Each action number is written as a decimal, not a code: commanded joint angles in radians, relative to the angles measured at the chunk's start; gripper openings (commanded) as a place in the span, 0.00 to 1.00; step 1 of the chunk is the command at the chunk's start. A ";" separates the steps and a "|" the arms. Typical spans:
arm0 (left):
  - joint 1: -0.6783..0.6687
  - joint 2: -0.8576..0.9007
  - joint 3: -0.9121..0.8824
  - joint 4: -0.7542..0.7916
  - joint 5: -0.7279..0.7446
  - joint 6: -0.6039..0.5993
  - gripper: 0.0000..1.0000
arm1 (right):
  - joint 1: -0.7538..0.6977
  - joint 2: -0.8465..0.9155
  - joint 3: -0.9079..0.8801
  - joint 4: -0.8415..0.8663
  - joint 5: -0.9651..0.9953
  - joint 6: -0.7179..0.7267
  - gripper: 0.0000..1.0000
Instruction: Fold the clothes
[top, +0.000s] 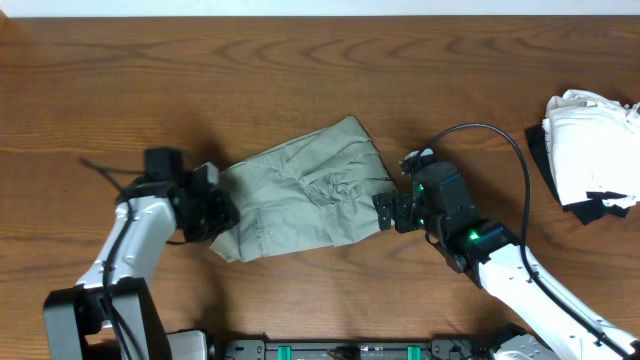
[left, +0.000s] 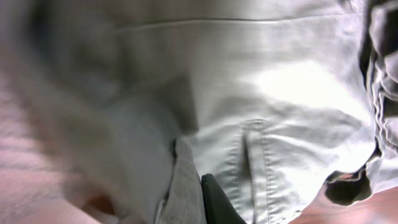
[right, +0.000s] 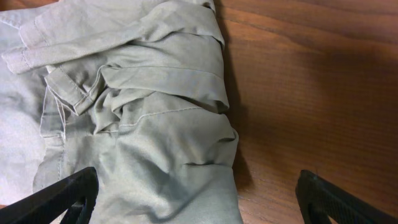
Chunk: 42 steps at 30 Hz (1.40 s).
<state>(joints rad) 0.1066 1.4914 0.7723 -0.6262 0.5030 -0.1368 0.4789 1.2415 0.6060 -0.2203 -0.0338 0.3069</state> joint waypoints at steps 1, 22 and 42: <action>-0.090 0.008 0.061 -0.005 -0.063 0.031 0.06 | -0.009 0.004 0.001 -0.008 0.000 0.021 0.99; -0.138 0.006 0.130 -0.024 -0.113 -0.133 1.00 | -0.016 0.004 0.001 -0.047 0.001 0.021 0.99; 0.018 0.059 0.097 -0.035 -0.122 -0.145 1.00 | -0.023 0.004 0.000 -0.026 0.025 0.014 0.99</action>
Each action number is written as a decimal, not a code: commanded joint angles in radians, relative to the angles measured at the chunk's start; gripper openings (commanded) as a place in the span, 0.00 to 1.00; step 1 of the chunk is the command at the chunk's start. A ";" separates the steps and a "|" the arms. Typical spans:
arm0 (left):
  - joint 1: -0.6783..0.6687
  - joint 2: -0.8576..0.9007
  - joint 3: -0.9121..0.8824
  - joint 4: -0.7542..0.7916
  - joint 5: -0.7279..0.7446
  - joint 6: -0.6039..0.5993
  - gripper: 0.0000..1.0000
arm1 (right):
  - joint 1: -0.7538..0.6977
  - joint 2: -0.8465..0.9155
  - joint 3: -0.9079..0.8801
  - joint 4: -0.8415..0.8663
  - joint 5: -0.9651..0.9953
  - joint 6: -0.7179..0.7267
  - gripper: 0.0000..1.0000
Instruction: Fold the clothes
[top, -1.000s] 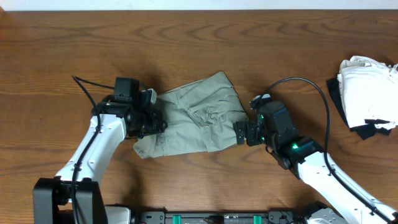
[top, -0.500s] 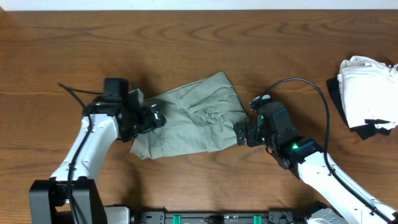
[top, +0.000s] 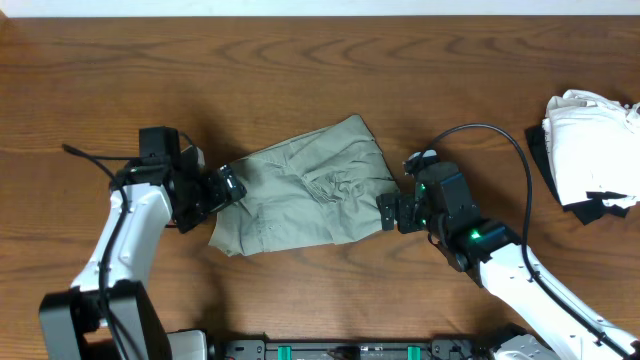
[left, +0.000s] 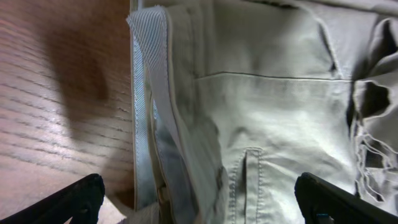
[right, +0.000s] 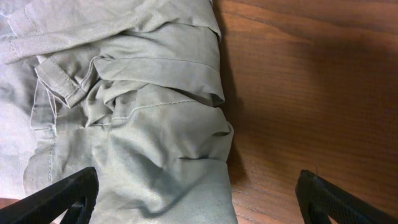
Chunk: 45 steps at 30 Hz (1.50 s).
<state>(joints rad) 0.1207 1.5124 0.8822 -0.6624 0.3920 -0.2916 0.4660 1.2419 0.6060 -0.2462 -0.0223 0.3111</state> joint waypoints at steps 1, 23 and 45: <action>0.003 0.051 -0.013 0.005 -0.012 0.011 1.00 | -0.010 0.004 0.001 -0.001 0.014 0.010 0.99; -0.039 0.310 -0.013 0.093 0.118 0.028 0.82 | -0.010 0.010 0.001 0.067 0.015 0.006 0.99; 0.007 0.352 0.130 0.039 0.078 0.055 0.06 | -0.172 0.156 0.001 0.232 0.005 0.010 0.99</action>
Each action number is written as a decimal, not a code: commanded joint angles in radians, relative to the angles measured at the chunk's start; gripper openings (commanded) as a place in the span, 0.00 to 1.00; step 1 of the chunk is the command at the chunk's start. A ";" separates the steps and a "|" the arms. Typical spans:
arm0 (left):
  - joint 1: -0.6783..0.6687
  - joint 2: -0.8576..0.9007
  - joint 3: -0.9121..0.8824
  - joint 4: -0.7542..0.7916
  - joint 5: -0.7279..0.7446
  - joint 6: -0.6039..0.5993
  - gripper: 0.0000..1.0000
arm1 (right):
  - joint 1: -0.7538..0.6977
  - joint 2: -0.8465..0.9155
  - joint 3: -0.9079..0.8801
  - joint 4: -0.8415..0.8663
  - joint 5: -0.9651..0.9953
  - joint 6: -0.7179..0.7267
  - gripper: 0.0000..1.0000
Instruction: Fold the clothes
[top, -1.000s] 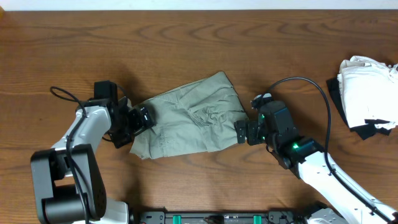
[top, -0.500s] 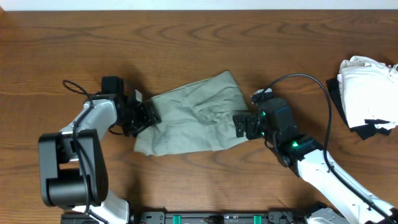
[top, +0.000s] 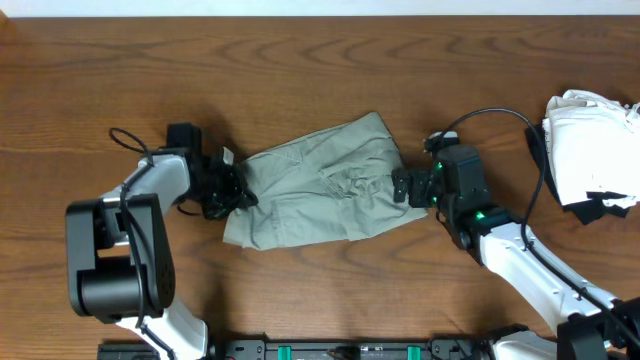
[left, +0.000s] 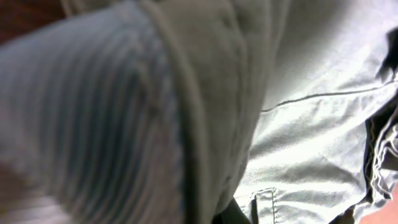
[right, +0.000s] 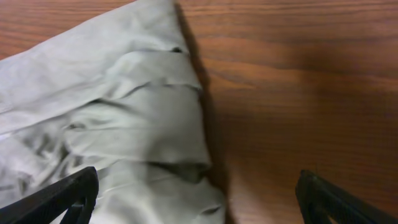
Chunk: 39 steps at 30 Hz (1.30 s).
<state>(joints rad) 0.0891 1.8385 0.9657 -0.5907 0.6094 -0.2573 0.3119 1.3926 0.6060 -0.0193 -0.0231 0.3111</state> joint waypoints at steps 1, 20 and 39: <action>0.052 0.026 0.070 -0.072 -0.192 0.020 0.06 | -0.019 0.005 0.001 0.004 0.003 0.010 0.99; 0.152 0.008 0.347 -0.362 -0.312 -0.014 0.06 | 0.014 0.005 0.001 0.090 -0.083 0.009 0.99; -0.217 -0.010 0.506 -0.413 -0.406 0.002 0.06 | 0.012 0.117 0.003 0.197 0.071 -0.039 0.99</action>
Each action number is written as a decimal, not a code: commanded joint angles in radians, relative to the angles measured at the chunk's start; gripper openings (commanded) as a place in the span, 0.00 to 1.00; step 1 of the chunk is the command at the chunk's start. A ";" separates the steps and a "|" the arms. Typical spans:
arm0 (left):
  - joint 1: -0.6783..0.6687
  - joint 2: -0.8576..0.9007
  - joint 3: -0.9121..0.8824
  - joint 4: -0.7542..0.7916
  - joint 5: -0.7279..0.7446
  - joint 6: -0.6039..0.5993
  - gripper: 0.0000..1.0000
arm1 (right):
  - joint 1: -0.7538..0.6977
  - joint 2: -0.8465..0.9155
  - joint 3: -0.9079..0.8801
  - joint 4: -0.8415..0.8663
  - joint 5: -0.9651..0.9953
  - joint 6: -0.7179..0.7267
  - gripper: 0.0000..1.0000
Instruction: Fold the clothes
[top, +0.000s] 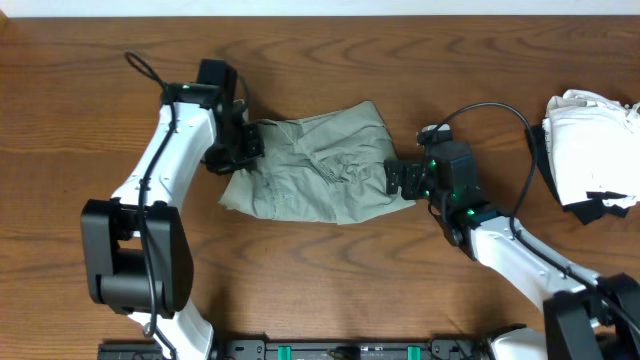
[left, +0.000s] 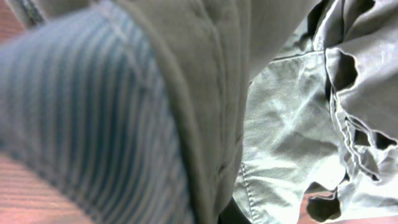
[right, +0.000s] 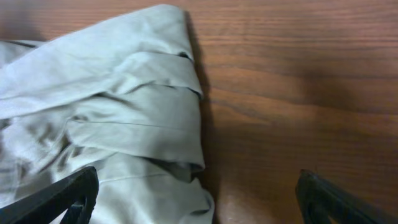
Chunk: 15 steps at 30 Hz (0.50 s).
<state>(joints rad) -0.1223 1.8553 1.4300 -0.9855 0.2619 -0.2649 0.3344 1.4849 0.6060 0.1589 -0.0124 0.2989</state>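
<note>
An olive-grey garment (top: 315, 170) lies crumpled in the middle of the wooden table (top: 320, 60). My left gripper (top: 244, 141) is at its far left corner, shut on the waistband. That waistband's blue-striped lining (left: 93, 124) fills the left wrist view close up, with the wrinkled cloth (left: 292, 124) beyond. My right gripper (top: 396, 178) stands open at the garment's right edge. Its two fingers are spread wide, with folded cloth (right: 124, 106) between them on the left and bare wood on the right.
A heap of white clothes (top: 590, 145) on something dark lies at the right edge of the table. The right arm's black cable (top: 500, 115) loops above the arm. Bare wood (right: 298, 93) lies right of the garment.
My left gripper, shut on the waistband, has moved from the garment's left side toward the far side of the table, drawing the garment's left edge with it. The right gripper shifted slightly left, still open.
First my left gripper was at the garment's near left corner. Then it stood open at the left edge beside the striped waistband. Then it was shut on that waistband, which it now holds farther back. The right gripper stayed open at the right edge throughout.
</note>
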 joint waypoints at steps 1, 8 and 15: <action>-0.008 -0.027 0.051 -0.029 -0.071 0.011 0.06 | -0.020 0.033 0.003 0.027 0.061 -0.027 0.99; -0.016 -0.027 0.116 -0.065 -0.068 0.068 0.06 | -0.045 0.069 0.004 0.032 0.057 -0.015 0.99; -0.091 -0.027 0.139 -0.064 -0.065 0.089 0.06 | -0.045 0.132 0.004 0.033 0.021 0.005 0.99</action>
<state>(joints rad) -0.1753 1.8549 1.5455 -1.0451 0.2020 -0.2020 0.2928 1.5784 0.6060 0.1898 0.0185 0.2951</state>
